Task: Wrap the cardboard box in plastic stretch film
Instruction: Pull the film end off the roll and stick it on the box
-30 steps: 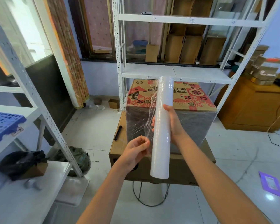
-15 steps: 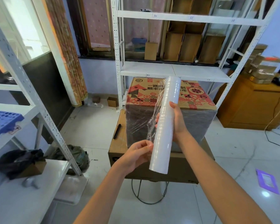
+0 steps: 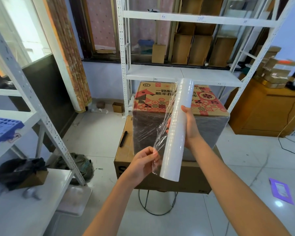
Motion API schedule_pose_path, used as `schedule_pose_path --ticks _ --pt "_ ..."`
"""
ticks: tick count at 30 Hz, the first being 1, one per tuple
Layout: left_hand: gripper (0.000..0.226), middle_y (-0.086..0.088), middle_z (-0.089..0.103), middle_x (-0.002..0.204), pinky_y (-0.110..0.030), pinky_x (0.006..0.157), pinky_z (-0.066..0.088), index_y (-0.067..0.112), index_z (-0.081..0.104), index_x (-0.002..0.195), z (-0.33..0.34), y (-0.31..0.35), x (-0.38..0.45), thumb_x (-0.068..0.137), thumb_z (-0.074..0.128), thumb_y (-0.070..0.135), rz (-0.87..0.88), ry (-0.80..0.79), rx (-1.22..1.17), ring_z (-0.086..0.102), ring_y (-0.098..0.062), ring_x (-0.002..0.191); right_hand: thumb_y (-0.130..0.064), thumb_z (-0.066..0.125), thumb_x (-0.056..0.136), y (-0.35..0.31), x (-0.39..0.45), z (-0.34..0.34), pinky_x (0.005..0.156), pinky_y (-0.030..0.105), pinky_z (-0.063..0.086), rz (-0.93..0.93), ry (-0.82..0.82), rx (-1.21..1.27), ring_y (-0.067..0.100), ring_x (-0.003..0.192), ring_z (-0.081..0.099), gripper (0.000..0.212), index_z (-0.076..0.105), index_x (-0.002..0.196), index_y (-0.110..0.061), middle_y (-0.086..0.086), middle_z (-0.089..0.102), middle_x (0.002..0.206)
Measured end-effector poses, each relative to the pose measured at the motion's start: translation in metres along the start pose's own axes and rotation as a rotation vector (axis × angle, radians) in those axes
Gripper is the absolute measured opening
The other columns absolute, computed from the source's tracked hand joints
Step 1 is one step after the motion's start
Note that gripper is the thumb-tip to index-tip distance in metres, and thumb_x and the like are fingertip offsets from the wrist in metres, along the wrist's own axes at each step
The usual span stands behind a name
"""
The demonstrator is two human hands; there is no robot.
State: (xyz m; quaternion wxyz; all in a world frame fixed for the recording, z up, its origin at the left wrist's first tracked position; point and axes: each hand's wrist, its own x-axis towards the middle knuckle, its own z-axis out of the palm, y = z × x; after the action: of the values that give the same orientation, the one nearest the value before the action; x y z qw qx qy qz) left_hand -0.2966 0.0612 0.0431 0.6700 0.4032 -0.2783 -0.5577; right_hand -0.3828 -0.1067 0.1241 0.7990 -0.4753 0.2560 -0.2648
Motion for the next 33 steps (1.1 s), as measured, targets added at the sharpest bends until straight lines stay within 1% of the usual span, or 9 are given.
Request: schedule_pose_path --ticks 6,10,12,15,19,22,24,28,33 --pt "0.015 -0.004 0.062 0.081 -0.026 0.069 0.051 0.016 0.065 0.087 -0.006 0.016 -0.007 0.08 0.071 0.028 -0.095 -0.111 0.154 0.061 -0.017 0.074 -0.052 0.055 0.073 0.002 -0.003 0.002 0.05 0.029 0.052 0.034 -0.051 -0.063 0.016 0.053 0.057 0.051 0.056 0.097 -0.007 0.004 0.059 0.062" --pt "0.05 -0.003 0.068 0.105 -0.036 0.089 0.05 0.022 0.059 0.112 -0.002 0.032 0.011 0.075 0.056 0.055 -0.07 0.153 0.478 0.065 -0.021 0.099 -0.047 0.061 0.075 0.014 -0.006 0.007 0.052 0.03 0.053 0.051 -0.104 -0.158 0.02 0.057 0.058 0.053 0.054 0.105 -0.003 0.008 0.06 0.07" --pt "0.053 0.004 0.07 0.096 -0.031 0.081 0.053 0.027 0.059 0.113 0.008 0.044 0.023 0.07 0.056 0.058 0.036 0.248 0.421 0.067 -0.014 0.091 -0.044 0.062 0.073 0.024 -0.006 0.011 0.053 0.03 0.054 0.037 -0.113 -0.214 0.02 0.06 0.061 0.053 0.055 0.109 -0.005 0.009 0.062 0.073" --pt "0.037 0.015 0.068 0.086 -0.02 0.065 0.051 0.037 0.064 0.095 0.02 0.058 0.04 0.066 0.06 0.06 0.192 0.382 0.345 0.066 -0.002 0.079 -0.042 0.06 0.074 0.04 -0.006 0.018 0.054 0.029 0.053 -0.01 -0.123 -0.308 0.015 0.064 0.065 0.045 0.058 0.109 -0.015 0.007 0.065 0.081" --pt "0.02 0.013 0.068 0.083 -0.019 0.068 0.053 0.03 0.065 0.088 0.014 0.055 0.052 0.078 0.064 0.047 0.366 0.492 0.318 0.064 -0.003 0.08 -0.044 0.061 0.071 0.054 -0.003 0.021 0.062 0.034 0.055 0.007 -0.039 -0.277 0.021 0.078 0.066 0.049 0.057 0.112 -0.018 0.011 0.064 0.095" --pt "0.008 0.011 0.067 0.084 -0.022 0.071 0.054 0.03 0.063 0.087 0.004 0.049 0.058 0.087 0.061 0.038 0.368 0.547 0.338 0.064 -0.005 0.08 -0.047 0.061 0.07 0.06 0.0 0.021 0.082 0.047 0.055 0.062 0.017 -0.273 0.033 0.099 0.062 0.059 0.051 0.12 -0.018 0.017 0.06 0.11" --pt "0.008 0.006 0.065 0.089 -0.028 0.076 0.055 0.028 0.062 0.087 -0.001 0.047 0.064 0.09 0.06 0.035 0.352 0.576 0.366 0.063 -0.011 0.085 -0.044 0.062 0.078 0.065 0.001 0.019 0.089 0.051 0.052 0.06 0.019 -0.31 0.034 0.104 0.059 0.047 0.049 0.117 -0.023 0.016 0.058 0.115" --pt "0.009 0.002 0.063 0.092 -0.02 0.068 0.05 0.026 0.058 0.087 -0.01 0.05 0.071 0.094 0.054 0.029 0.345 0.619 0.375 0.061 -0.013 0.088 -0.034 0.06 0.088 0.072 0.003 0.018 0.072 0.039 0.057 0.042 0.019 -0.344 0.025 0.092 0.063 0.021 0.054 0.108 -0.03 0.01 0.062 0.106" --pt "0.012 0.0 0.06 0.087 -0.02 0.067 0.052 0.025 0.052 0.085 -0.024 0.05 0.069 0.097 0.05 0.021 0.441 0.596 0.481 0.058 -0.008 0.079 -0.037 0.064 0.085 0.08 0.011 0.018 0.079 0.037 0.053 0.002 0.086 -0.435 0.022 0.102 0.06 0.026 0.054 0.108 -0.031 0.005 0.061 0.111"
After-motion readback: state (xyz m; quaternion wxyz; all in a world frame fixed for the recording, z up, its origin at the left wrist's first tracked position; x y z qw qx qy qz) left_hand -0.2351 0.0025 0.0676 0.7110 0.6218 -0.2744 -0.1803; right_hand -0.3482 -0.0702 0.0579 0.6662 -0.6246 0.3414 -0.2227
